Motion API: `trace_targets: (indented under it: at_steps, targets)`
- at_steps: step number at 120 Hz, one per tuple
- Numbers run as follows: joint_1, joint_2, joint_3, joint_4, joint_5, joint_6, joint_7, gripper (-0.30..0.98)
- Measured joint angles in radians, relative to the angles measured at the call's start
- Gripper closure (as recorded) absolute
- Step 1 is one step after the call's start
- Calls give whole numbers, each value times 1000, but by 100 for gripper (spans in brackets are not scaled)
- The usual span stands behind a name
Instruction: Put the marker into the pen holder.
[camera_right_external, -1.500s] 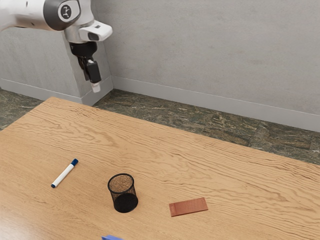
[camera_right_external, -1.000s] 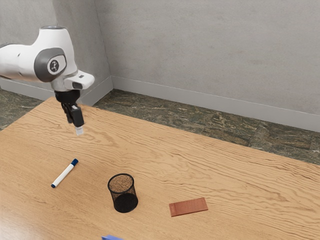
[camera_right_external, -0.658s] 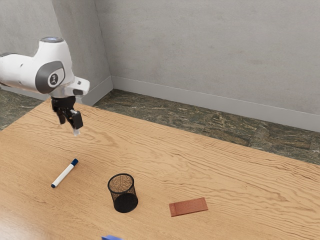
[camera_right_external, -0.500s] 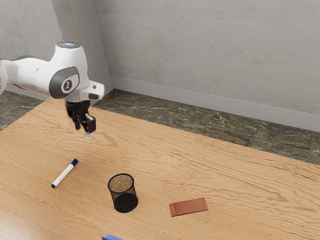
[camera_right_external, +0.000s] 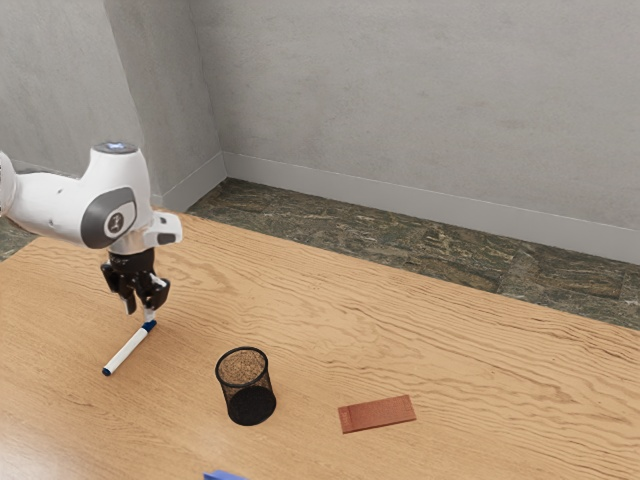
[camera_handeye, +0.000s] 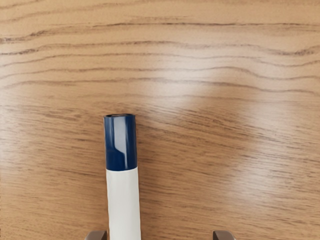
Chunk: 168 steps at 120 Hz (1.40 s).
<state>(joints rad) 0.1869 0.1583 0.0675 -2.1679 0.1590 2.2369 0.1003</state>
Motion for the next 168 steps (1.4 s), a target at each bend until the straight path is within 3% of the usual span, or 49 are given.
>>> trace_targets:
  at_steps: [49,88,110,131,146,168]
  targets:
    - [46,156,-2,75,0,51,-18,48]
    - [55,198,-1,85,0,59,-13,49]
    - [56,198,-1,86,2,60,-8,67]
    - [56,187,-2,84,8,61,-11,75]
    - [28,26,-2,24,15,51,-18,77]
    - [-193,-220,-11,-28,-13,41,-27,79]
